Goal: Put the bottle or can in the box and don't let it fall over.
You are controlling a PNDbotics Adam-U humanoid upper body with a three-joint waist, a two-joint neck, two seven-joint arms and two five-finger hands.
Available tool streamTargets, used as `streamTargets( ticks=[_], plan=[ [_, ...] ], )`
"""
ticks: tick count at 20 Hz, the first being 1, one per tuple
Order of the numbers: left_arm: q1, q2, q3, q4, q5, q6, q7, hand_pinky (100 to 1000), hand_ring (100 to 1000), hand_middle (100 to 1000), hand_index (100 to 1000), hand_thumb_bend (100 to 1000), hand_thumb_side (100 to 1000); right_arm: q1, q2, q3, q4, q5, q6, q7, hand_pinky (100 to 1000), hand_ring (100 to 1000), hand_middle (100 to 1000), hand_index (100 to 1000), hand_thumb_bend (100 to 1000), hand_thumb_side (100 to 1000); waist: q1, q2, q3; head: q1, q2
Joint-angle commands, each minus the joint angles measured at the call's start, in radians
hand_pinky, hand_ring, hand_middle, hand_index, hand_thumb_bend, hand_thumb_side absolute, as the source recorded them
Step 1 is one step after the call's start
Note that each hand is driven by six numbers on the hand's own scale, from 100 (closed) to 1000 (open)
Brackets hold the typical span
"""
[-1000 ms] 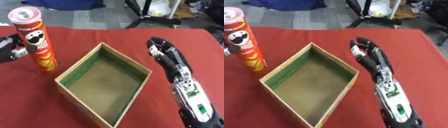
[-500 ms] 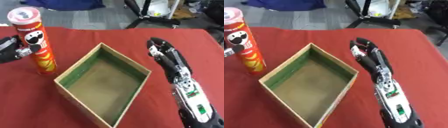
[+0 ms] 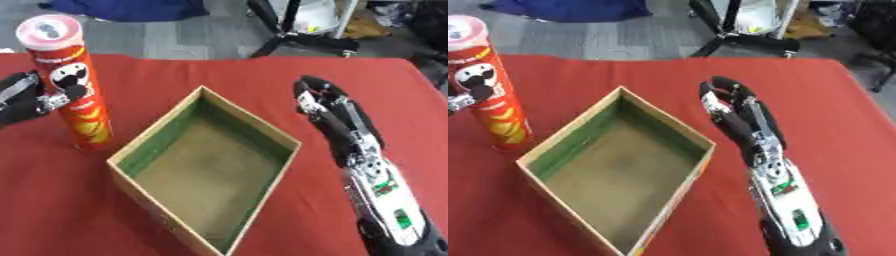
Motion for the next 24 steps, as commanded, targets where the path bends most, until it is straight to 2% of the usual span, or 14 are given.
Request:
streamTargets(
  ticks=[1,7,14,24],
  plan=[
    [-0.030,0.009,0.004,-0.007,0.004,0.000,0.004,968,1000,966,960,556,756,-0.012,-0.005,-0.004,-0.007,-0.006,0.003,0.000,809,911,850,821,217,454,0.002,-0.020,-0.001,0.001,-0.015],
    [-0.036,0.001,0.000,-0.006,0.007,0.003,0.005,963,1000,955,955,552,753,-0.013,-0.001,-0.003,-0.006,-0.007,0.005,0.001,809,911,849,820,213,457,0.000,-0.018,-0.001,0.002,-0.017],
    [-0.042,-0.001,0.002,0.015,-0.043,0.017,0.046,953,1000,936,943,560,724,-0.013,0.002,-0.002,-0.006,-0.008,0.006,0.002,808,905,846,819,208,460,0.000,-0.017,-0.003,0.002,-0.022],
    [-0.052,-0.014,0.005,0.051,-0.070,0.025,0.067,947,1000,926,933,574,734,-0.014,0.005,-0.002,-0.005,-0.008,0.012,0.000,808,901,844,819,201,466,-0.002,-0.009,-0.010,0.003,-0.031]
  ],
)
